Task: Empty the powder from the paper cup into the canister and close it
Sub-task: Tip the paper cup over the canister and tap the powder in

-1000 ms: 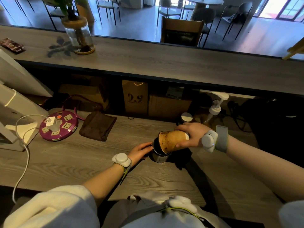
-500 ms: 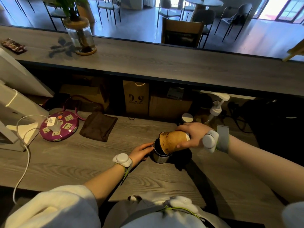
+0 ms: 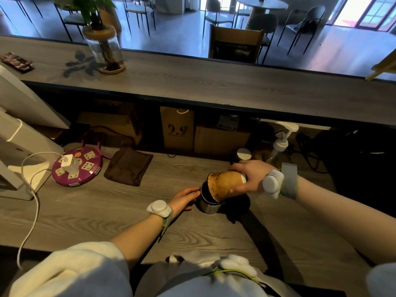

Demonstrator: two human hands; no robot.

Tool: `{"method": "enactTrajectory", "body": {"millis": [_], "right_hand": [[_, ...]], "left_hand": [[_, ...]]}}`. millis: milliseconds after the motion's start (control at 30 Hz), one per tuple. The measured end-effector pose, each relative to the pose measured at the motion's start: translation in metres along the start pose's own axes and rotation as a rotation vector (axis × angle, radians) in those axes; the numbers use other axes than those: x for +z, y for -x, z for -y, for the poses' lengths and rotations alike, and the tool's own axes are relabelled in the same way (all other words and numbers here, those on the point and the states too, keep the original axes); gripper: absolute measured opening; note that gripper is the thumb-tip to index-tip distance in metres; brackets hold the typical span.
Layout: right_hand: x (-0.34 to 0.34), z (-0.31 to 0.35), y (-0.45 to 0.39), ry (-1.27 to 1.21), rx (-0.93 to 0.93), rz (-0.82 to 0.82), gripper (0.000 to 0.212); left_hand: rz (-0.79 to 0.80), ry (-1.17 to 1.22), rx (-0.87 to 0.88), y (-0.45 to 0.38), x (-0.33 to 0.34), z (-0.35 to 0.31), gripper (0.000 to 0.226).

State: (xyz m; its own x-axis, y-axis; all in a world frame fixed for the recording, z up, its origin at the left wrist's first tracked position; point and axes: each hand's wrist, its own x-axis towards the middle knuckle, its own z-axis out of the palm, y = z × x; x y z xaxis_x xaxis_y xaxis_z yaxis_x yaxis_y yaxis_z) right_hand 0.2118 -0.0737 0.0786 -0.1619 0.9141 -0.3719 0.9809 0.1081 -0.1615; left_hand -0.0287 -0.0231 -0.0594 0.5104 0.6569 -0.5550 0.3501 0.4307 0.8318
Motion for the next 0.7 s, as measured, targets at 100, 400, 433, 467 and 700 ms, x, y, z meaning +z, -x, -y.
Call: {"method": "enactTrajectory", "body": {"millis": [100,400,433,467,700], "right_hand": [[0.0,0.001,0.0,-0.004,0.002,0.009,0.079],[-0.006,0.006,-0.004,-0.011,0.024,0.045,0.079],[-0.006,0.007,-0.004,-0.012,0.026,0.05,0.079],[-0.007,0.007,-0.005,-0.012,0.026,0.053,0.078],[-0.01,0.01,-0.006,-0.009,0.034,0.06,0.076]], "left_hand": [[0.008,0.01,-0.02,-0.003,-0.002,0.003,0.038],[0.022,-0.009,-0.028,-0.008,-0.003,0.006,0.023],[0.024,-0.011,-0.028,-0.008,-0.004,0.006,0.023],[0.028,-0.013,-0.028,-0.008,-0.004,0.005,0.023],[0.029,-0.008,-0.033,-0.009,-0.004,0.004,0.029]]}}
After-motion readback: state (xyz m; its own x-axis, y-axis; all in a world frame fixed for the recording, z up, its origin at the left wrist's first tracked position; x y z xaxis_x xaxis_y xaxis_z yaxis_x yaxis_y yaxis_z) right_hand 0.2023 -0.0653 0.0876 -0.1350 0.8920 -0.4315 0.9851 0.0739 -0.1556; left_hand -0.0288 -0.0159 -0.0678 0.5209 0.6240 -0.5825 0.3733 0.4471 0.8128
